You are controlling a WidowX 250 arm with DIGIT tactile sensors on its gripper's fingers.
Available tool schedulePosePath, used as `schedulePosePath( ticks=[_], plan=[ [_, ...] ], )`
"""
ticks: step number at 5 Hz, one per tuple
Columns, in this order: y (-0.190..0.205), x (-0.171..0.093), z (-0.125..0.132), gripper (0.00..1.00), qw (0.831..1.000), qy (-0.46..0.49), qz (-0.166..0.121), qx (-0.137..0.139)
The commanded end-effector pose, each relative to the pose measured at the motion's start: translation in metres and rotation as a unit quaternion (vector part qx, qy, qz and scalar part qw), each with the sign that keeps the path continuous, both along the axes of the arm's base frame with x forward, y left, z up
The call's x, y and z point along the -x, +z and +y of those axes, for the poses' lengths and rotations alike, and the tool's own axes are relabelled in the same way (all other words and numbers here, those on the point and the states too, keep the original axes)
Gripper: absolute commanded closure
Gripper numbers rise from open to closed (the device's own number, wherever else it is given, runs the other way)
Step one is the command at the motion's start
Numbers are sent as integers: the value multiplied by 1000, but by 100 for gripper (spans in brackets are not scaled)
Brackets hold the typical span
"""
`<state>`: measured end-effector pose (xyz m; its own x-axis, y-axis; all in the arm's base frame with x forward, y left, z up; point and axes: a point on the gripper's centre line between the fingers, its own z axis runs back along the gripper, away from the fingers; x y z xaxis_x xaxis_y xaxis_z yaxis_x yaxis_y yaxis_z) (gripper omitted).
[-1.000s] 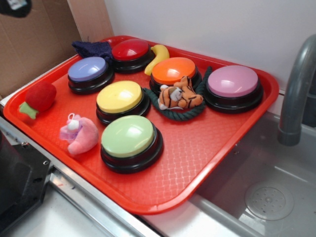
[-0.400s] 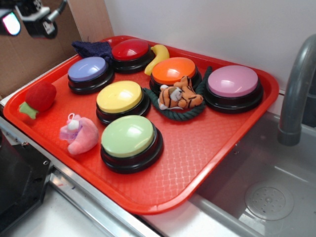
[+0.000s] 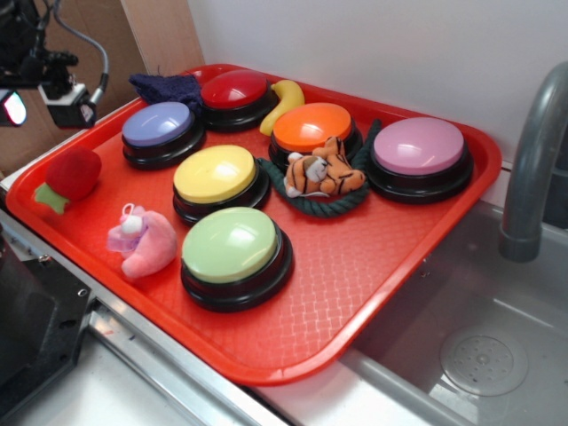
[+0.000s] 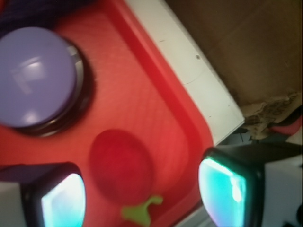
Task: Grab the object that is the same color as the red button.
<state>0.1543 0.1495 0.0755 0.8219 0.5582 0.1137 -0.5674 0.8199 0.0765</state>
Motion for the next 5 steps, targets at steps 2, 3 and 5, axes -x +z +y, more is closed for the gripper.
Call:
schedulePosePath(
  ticks=[2, 3, 5],
  plan=[
    [-58, 2, -8, 0, 999, -24, 12, 35],
    [-62, 4, -12, 48, 999, -17, 20, 41],
    [-44, 2, -15, 100, 999, -18, 3, 28]
  ],
)
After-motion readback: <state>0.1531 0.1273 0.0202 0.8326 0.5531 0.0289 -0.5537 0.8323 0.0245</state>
